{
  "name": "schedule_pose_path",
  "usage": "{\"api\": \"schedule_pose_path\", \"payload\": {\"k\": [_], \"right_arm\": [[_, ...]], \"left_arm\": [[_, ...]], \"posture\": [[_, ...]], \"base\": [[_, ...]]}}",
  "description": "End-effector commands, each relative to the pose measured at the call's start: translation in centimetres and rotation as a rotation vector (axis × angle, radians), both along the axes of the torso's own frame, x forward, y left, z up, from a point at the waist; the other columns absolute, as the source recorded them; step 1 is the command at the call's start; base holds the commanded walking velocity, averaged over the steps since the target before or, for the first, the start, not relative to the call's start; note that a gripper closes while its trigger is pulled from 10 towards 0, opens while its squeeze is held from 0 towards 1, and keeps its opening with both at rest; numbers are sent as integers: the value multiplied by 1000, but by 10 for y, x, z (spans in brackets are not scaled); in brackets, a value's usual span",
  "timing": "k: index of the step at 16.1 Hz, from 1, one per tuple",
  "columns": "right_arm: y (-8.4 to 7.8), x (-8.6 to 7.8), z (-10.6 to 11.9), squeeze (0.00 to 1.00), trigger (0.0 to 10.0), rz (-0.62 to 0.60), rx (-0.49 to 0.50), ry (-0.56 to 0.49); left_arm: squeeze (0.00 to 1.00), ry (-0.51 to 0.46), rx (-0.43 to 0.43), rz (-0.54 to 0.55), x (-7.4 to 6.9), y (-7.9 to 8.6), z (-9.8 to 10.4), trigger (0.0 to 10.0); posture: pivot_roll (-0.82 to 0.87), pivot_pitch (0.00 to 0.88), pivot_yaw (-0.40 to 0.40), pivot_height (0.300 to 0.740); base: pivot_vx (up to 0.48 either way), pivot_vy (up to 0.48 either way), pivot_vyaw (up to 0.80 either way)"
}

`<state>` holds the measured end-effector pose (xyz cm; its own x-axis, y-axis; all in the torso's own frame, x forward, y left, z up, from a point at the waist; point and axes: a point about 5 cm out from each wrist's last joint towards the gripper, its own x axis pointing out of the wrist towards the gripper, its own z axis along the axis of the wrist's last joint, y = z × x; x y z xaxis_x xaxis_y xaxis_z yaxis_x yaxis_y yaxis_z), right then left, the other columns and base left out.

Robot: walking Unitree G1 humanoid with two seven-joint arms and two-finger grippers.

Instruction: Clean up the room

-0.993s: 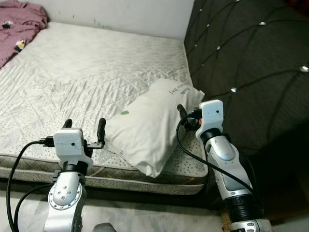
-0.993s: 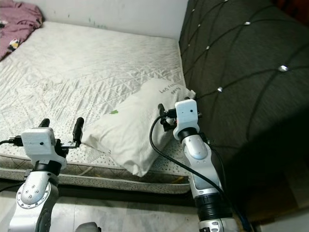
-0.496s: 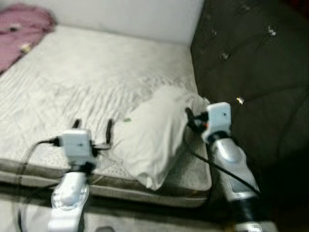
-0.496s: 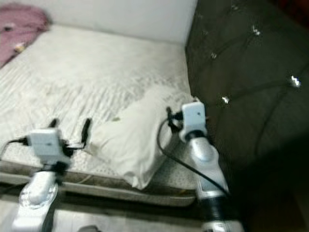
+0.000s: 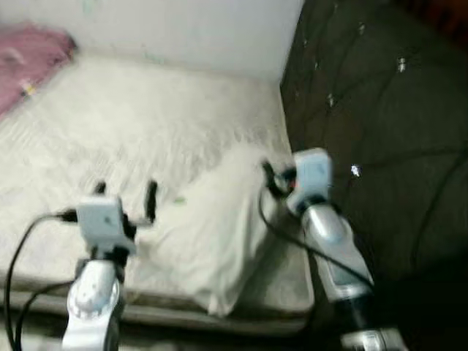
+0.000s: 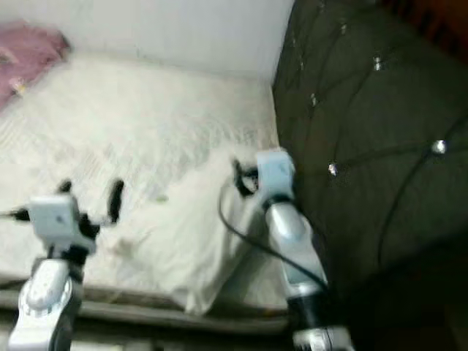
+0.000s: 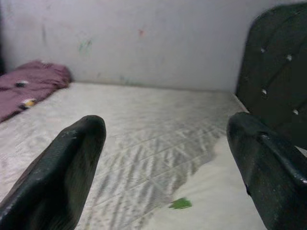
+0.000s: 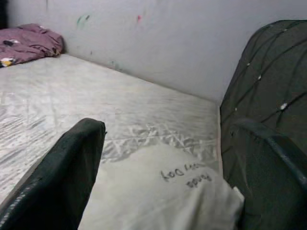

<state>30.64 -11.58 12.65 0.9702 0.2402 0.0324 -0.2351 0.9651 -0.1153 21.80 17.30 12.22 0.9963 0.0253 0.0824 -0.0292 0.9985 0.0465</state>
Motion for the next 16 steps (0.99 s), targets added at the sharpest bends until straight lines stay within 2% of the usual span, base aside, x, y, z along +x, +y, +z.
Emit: {"api": "schedule_pose_path", "payload": {"k": [1,4,7,11,16], "right_arm": [[-19,0,0,0,10000,-57,-21,2],[-24,-1,2,0,10000,-78,-19,7],[-19,-4,-1,0,10000,-69,-26,17],[-15,-4,-3,0,10000,-64,-17,24],[-18,-5,-5,0,10000,-73,-13,37]], "left_arm": [[0,-10,-13,-28,3,-9,3,10000],[0,11,4,9,2,-5,3,10000],[0,26,-19,-2,1,-4,2,10000],[0,50,-38,-15,-1,-7,0,10000],[0,25,-34,-35,-2,-7,1,10000]], "posture": [[-22,0,-87,740],[-28,0,-91,740],[-21,0,-85,740],[-13,0,-84,740],[-12,0,-88,740]], "base": [[0,0,0],[0,0,0],[0,0,0],[0,480,0],[0,479,0]]}}
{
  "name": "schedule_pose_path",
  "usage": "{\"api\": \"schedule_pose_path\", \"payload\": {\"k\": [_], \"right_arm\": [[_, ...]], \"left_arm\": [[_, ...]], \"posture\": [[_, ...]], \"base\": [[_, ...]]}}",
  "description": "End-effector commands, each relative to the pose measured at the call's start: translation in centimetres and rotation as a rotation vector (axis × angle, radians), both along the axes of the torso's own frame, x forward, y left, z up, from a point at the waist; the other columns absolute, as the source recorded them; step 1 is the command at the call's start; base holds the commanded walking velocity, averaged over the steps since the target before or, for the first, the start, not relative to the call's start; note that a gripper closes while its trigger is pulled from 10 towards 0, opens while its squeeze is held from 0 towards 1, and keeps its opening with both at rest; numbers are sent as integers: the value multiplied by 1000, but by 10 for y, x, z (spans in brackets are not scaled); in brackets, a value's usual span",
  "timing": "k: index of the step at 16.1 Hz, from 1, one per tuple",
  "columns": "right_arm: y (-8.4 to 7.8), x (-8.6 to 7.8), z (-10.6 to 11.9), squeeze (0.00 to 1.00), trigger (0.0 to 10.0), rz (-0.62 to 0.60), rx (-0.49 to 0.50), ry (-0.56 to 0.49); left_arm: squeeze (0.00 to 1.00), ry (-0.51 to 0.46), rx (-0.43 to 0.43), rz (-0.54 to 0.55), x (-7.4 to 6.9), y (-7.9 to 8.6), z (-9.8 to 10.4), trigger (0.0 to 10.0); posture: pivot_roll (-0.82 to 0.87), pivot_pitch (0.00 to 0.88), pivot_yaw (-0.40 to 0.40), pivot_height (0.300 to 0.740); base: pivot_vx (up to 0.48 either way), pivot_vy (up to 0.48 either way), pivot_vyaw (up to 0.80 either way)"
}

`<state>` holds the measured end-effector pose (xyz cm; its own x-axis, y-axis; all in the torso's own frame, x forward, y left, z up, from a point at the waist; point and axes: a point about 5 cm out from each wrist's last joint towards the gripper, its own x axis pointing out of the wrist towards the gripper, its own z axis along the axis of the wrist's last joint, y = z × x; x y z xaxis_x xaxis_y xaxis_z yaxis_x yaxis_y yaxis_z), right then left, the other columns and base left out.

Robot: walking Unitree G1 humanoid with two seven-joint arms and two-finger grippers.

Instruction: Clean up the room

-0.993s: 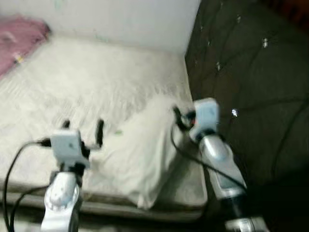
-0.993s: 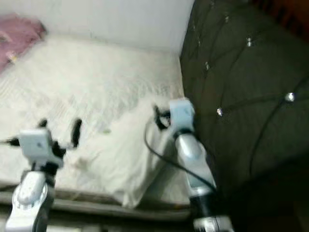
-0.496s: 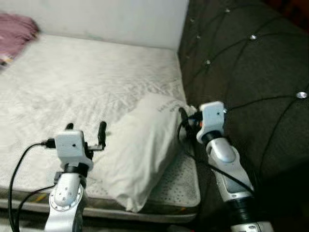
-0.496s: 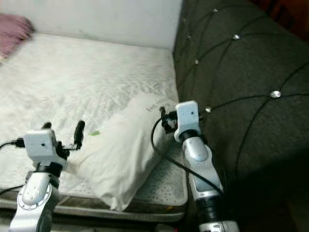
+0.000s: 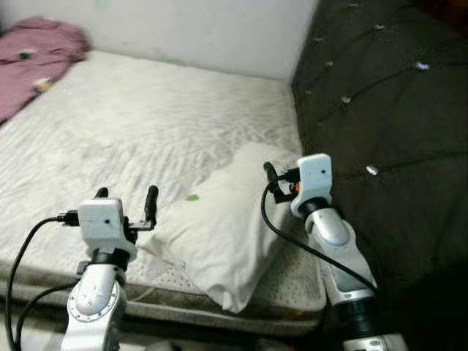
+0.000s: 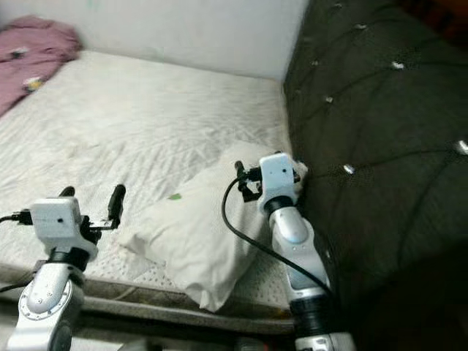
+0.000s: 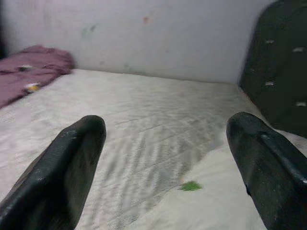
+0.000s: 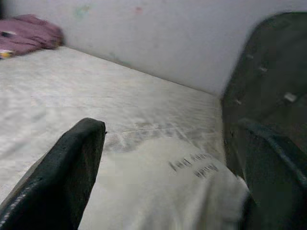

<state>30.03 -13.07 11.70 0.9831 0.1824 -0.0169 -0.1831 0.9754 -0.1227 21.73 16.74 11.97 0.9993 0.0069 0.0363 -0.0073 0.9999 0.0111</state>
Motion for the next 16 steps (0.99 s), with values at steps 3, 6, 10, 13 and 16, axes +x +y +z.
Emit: {"api": "schedule_pose_path", "payload": {"k": [3,6,10,13,16], "right_arm": [[-3,2,3,0,10000,-17,8,0],[-3,4,6,0,10000,-23,17,-11],[-2,3,6,0,10000,-12,17,-14],[-2,3,4,0,10000,-13,18,6],[-2,3,5,0,10000,-14,26,0]], "left_arm": [[0,-14,20,69,1,7,4,10000],[0,-2,-13,69,3,10,4,10000],[0,-7,6,70,2,7,3,10000],[0,-7,-3,69,2,9,2,10000],[0,6,-14,74,2,7,1,10000]], "posture": [[-16,0,-89,740],[-17,0,-90,740],[-25,0,-94,740],[-25,0,-93,740],[-25,0,-94,740]], "base": [[0,145,0],[0,0,-533],[0,0,0],[0,0,-267],[0,0,-800]]}}
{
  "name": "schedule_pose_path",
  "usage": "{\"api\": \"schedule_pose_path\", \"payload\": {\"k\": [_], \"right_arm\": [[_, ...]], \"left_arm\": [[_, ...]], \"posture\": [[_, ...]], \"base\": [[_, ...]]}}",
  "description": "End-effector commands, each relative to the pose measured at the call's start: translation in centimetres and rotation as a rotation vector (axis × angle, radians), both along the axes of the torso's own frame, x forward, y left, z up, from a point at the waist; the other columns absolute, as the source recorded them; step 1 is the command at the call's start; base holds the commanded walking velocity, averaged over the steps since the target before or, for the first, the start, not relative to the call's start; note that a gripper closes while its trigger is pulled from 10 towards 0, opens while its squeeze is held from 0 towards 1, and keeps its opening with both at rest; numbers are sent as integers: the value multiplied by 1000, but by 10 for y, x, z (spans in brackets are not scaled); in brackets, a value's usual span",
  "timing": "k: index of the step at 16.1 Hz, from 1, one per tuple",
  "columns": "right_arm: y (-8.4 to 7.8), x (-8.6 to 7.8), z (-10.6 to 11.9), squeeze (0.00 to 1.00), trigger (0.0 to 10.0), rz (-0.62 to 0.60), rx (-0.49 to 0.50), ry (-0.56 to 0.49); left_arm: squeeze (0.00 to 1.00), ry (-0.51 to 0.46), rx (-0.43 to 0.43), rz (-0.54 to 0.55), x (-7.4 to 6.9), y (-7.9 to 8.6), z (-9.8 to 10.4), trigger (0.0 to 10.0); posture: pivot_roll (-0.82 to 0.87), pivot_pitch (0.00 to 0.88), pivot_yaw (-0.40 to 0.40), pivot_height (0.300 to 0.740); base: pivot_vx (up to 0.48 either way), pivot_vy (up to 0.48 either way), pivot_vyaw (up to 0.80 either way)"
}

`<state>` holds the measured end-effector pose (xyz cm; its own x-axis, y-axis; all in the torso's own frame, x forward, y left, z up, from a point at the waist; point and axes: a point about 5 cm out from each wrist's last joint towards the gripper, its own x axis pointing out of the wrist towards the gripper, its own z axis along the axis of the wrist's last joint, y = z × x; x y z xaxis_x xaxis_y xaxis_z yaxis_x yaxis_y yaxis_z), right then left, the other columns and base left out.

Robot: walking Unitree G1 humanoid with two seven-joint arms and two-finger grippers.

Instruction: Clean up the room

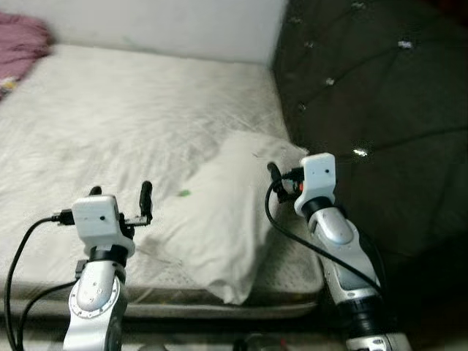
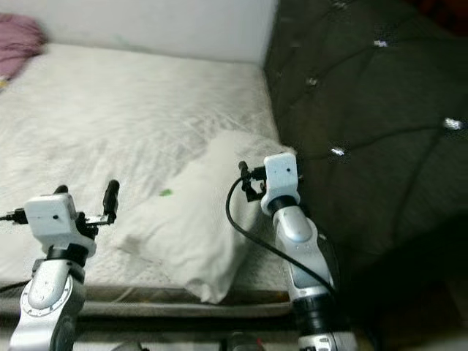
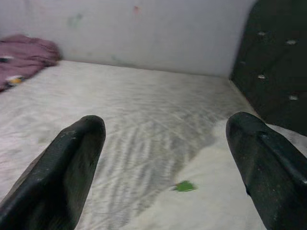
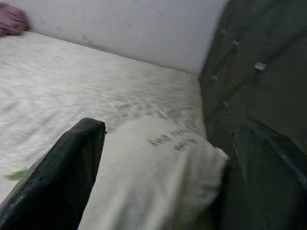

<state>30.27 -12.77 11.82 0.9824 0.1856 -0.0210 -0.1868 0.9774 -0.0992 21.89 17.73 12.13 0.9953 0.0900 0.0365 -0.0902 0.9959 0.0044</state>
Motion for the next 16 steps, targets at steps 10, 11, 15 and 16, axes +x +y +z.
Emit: {"api": "schedule_pose_path", "payload": {"k": [10,11,15,16], "right_arm": [[-28,-23,6,0,10000,-92,2,-19],[-36,-30,4,0,10000,-107,-9,-7],[-54,-52,-9,0,10000,-107,-44,55],[-53,-54,-10,0,10000,-104,-44,61]], "left_arm": [[0,-24,16,122,-15,15,4,10000],[0,-19,28,149,-20,20,3,10000],[0,3,33,154,-28,18,-3,10000],[0,2,25,143,-27,16,-3,10000]], "posture": [[-11,0,-99,740],[-9,0,-103,740],[-7,0,-108,740],[-12,0,-107,740]], "base": [[0,0,-204],[0,0,0],[0,0,0],[0,0,0]]}}
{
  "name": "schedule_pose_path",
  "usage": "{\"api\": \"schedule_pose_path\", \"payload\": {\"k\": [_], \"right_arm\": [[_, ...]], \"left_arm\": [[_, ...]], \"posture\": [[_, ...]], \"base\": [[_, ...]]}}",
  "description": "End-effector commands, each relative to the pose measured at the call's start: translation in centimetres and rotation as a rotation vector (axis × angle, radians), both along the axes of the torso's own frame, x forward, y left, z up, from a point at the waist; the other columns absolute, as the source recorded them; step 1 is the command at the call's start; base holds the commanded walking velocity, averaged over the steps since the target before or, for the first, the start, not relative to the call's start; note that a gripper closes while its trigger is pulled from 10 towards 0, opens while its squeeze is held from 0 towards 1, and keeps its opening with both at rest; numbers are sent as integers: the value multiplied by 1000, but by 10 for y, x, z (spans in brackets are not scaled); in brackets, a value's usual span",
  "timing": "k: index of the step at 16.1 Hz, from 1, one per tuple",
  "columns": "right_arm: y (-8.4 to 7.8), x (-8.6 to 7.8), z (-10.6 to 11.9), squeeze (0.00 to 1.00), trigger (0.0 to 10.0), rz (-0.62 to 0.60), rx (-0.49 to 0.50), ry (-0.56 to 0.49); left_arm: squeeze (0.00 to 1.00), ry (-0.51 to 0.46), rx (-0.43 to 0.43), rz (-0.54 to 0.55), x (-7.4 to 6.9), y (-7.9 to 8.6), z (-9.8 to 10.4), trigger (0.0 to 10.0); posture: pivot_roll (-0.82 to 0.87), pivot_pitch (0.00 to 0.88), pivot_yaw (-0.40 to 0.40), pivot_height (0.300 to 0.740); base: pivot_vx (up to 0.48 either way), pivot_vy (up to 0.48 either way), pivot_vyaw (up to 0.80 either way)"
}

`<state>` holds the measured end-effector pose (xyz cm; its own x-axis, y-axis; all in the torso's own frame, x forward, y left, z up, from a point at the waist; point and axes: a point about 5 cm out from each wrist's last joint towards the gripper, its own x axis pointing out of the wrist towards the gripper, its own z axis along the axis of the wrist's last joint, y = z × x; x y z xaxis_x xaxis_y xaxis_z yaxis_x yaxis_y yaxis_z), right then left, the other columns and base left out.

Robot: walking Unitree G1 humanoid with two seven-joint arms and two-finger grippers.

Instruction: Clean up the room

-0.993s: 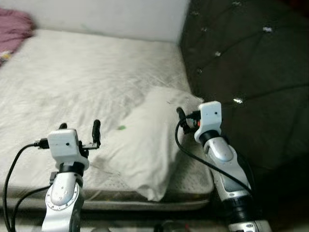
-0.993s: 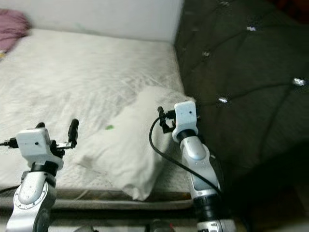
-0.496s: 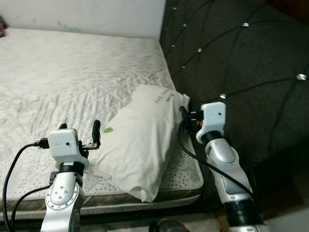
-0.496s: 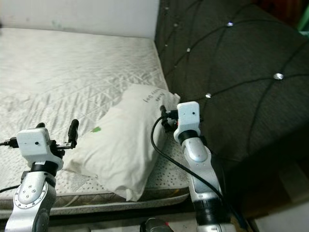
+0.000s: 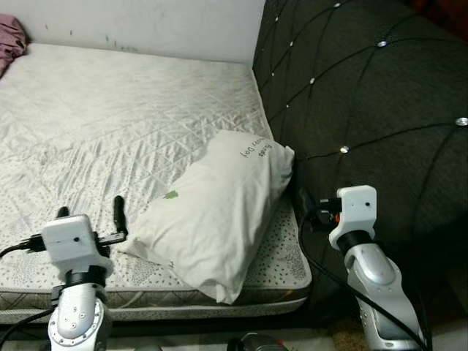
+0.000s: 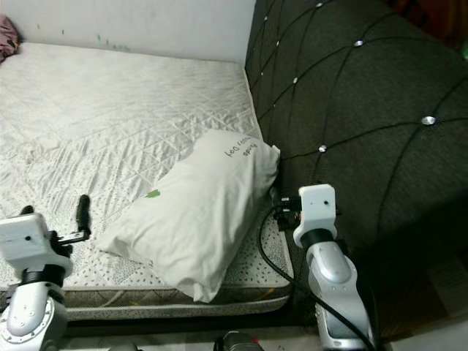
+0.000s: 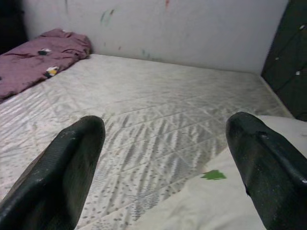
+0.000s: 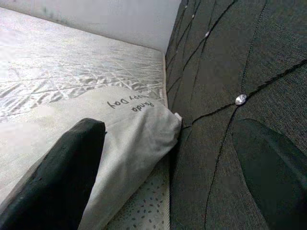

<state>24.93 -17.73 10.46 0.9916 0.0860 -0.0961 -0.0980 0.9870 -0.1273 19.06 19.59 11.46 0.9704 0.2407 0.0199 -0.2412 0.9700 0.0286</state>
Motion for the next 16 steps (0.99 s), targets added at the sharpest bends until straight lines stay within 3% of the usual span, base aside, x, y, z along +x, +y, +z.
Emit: {"api": "schedule_pose_path", "payload": {"k": [1,7,10,12,16], "right_arm": [[0,1,2,0,10000,-6,21,11],[10,10,8,0,10000,-11,52,-14],[15,6,13,0,10000,19,59,-60],[20,5,4,0,10000,39,58,-24],[25,7,-22,0,10000,68,80,25]], "left_arm": [[0,-16,-13,-28,4,-6,2,10000],[0,-27,2,-69,9,-10,3,10000],[0,-39,17,-50,6,-9,3,10000],[0,-35,-11,-60,6,-10,1,10000],[0,20,-68,-21,8,-3,-29,10000]], "posture": [[-13,0,-100,740],[-29,0,-85,740],[-21,0,-95,740],[-13,0,-95,740],[0,0,-86,740]], "base": [[0,0,-800],[0,0,-800],[0,0,0],[0,0,0],[0,0,0]]}}
